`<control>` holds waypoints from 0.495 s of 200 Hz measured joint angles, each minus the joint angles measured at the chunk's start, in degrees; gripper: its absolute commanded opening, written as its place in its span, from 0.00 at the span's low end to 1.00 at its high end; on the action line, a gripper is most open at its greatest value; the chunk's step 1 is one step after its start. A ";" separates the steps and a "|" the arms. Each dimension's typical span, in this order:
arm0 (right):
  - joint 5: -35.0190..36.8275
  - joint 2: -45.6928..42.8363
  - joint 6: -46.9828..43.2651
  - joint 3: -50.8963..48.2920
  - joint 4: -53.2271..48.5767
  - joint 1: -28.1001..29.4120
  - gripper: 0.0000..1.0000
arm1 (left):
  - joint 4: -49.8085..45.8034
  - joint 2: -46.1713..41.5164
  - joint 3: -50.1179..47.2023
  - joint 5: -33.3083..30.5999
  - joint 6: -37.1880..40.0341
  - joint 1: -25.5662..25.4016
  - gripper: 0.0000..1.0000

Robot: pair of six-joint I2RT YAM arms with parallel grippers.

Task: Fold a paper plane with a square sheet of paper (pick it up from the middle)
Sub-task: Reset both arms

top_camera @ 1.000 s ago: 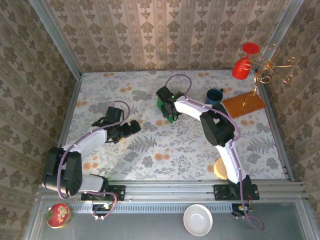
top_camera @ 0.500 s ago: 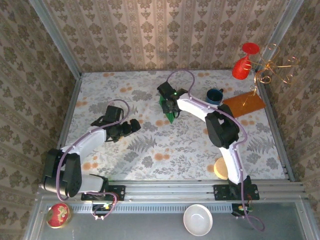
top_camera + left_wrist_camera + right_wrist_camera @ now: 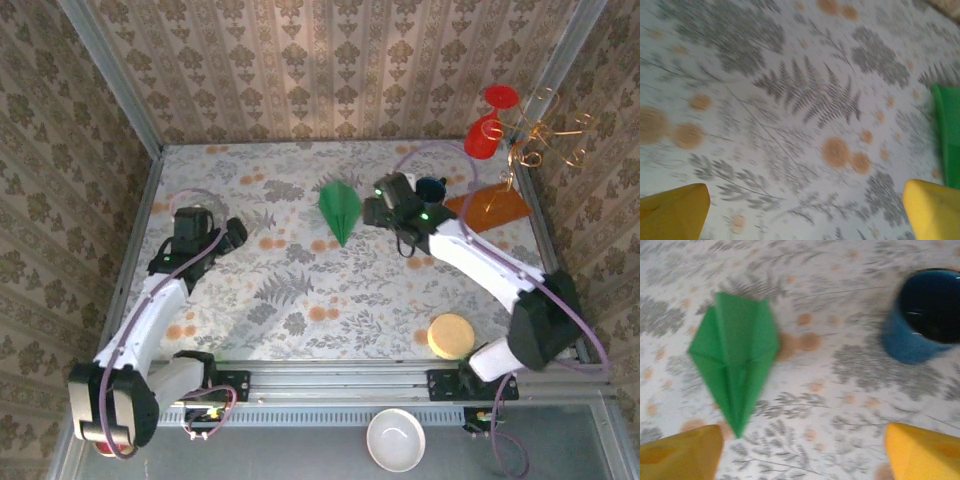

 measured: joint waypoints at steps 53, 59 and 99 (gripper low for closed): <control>10.38 -22.36 -1.68 -24.50 9.64 -9.64 1.00 | 5.03 -10.08 -9.49 -11.41 5.03 8.22 1.00; 11.32 -24.28 -2.36 -26.93 11.45 -10.67 1.00 | 6.19 -11.13 -10.88 -12.50 5.57 9.14 1.00; 14.36 -29.05 -7.48 -39.47 24.92 -17.70 1.00 | 15.98 -12.72 -17.66 -15.65 10.25 12.17 1.00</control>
